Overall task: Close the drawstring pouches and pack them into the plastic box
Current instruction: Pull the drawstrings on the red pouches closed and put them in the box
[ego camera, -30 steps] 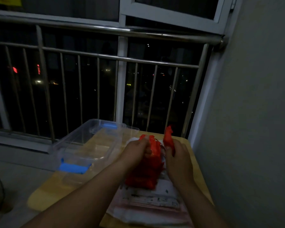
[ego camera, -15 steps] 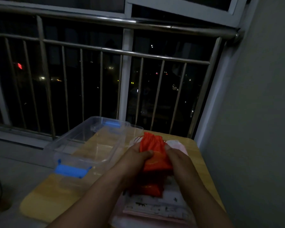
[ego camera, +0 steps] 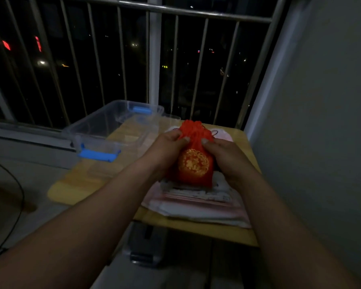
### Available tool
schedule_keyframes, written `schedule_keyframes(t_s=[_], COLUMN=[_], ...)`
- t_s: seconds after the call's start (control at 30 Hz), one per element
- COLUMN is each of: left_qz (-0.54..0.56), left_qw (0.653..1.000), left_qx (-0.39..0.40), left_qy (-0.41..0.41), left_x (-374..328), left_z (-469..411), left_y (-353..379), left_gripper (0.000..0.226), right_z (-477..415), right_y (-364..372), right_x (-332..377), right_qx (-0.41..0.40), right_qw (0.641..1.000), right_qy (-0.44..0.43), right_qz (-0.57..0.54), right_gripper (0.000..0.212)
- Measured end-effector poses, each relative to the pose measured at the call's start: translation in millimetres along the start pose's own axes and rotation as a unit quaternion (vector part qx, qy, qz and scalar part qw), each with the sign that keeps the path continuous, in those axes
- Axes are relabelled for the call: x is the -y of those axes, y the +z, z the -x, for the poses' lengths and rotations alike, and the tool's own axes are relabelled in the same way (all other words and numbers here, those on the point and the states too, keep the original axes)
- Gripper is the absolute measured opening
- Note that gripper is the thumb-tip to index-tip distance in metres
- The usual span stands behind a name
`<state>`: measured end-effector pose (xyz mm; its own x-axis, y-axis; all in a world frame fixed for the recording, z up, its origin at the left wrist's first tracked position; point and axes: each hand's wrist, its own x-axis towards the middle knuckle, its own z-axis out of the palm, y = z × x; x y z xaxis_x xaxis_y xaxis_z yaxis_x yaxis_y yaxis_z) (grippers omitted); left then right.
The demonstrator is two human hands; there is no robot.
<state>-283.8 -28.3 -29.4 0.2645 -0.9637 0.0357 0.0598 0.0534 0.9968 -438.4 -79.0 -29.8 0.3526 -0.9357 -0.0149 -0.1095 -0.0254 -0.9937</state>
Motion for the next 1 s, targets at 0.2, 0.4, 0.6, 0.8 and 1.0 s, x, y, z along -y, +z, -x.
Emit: schedule_keyframes(t_s=[0.2,0.4,0.6,0.8,1.0], left_qz=[0.028,0.038,0.040,0.063,0.095], left_qw=[0.999,0.998,0.998,0.997,0.993], left_qx=[0.009,-0.043,-0.049,-0.047,-0.065], left_qy=[-0.016,0.001,0.001,-0.023,-0.024], left_x=[13,15,11,15,14], left_z=[6,-6,-18,-18,-18], left_y=[2,5,5,1,4], left_gripper=[0.027,0.025,0.022,0.026,0.033], right_z=[-2,-17,-28,-27,-25], right_y=[-2,-4,1,3,1], right_x=[-19,-27,-24,-19,-13], right_qx=[-0.017,-0.019,-0.028,-0.034,-0.059], right_qw=[1.000,0.996,0.980,0.965,0.957], right_qy=[-0.016,-0.007,0.002,0.051,0.088], right_qz=[0.017,-0.089,-0.198,-0.254,-0.270], right_gripper=[0.030,0.033,0.027,0.034,0.038])
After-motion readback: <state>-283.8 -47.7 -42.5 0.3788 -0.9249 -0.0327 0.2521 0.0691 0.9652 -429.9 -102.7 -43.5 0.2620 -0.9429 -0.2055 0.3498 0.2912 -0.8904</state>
